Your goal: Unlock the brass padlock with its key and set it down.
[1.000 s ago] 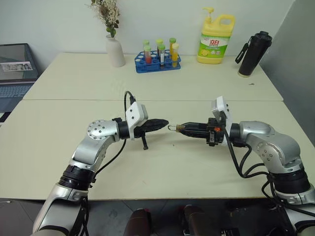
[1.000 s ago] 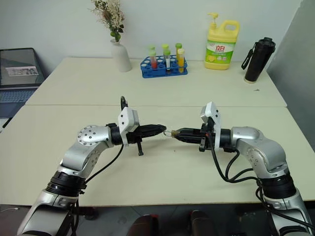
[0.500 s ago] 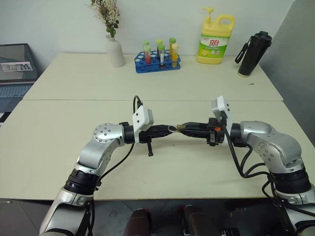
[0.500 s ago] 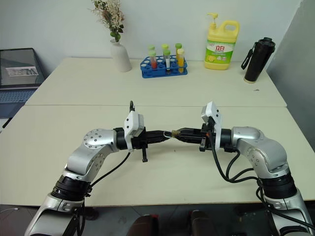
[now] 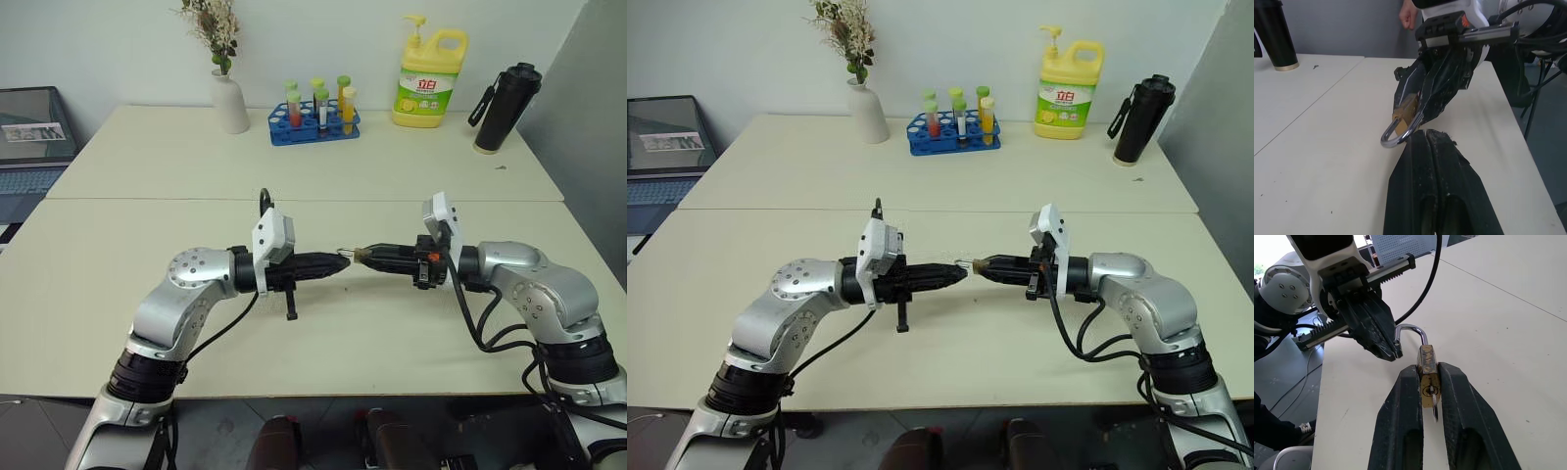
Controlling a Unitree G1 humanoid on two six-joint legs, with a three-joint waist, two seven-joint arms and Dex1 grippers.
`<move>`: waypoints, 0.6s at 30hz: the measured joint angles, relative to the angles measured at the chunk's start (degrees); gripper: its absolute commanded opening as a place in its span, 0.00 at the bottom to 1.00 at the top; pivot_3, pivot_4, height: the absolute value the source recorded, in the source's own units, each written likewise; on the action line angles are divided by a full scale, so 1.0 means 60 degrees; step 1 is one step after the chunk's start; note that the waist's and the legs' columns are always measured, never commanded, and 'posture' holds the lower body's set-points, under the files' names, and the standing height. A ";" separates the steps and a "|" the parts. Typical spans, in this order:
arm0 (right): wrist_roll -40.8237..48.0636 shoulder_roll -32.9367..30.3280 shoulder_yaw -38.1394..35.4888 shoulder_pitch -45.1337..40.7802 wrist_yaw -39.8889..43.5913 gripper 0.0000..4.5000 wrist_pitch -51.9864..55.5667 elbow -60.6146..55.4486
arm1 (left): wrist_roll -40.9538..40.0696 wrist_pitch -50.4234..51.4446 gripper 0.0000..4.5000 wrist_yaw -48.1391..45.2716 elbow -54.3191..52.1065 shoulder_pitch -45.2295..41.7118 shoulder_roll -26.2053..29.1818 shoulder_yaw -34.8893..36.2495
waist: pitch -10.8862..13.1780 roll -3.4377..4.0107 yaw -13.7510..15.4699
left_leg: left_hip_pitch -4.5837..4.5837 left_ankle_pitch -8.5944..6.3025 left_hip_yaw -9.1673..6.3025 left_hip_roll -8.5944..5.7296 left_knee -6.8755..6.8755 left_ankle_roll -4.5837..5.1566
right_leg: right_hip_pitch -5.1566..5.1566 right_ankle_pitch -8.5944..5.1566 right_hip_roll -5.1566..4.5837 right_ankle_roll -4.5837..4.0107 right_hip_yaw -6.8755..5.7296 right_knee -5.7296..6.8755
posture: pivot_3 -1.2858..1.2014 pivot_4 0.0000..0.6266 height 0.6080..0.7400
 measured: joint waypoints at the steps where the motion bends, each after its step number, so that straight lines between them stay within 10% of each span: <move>1: -0.0004 0.0000 0.0001 0.0000 0.0011 0.04 -0.0015 0.0001 | -0.0014 0.0058 0.00 0.0022 -0.0026 -0.0004 0.0000 0.0005 | 0.0000 0.0000 0.0000 | 0.0000 0.0000 0.0001 0.0000 0.0000 0.0000 | 0.0000 0.0000 0.0000 0.0000 0.0001 0.0000 | 0.52 0.24 1.00; 18: -0.0095 -0.0001 0.0086 0.0051 0.0143 0.04 -0.0024 -0.0014 | 0.0081 -0.0080 0.00 0.0352 0.0231 -0.0447 -0.0304 0.0101 | 0.0000 0.0000 -0.0005 | 0.0001 0.0000 0.0001 0.0000 -0.0001 0.0000 | 0.0000 0.0000 0.0001 0.0000 0.0002 -0.0001 | 0.52 0.24 1.00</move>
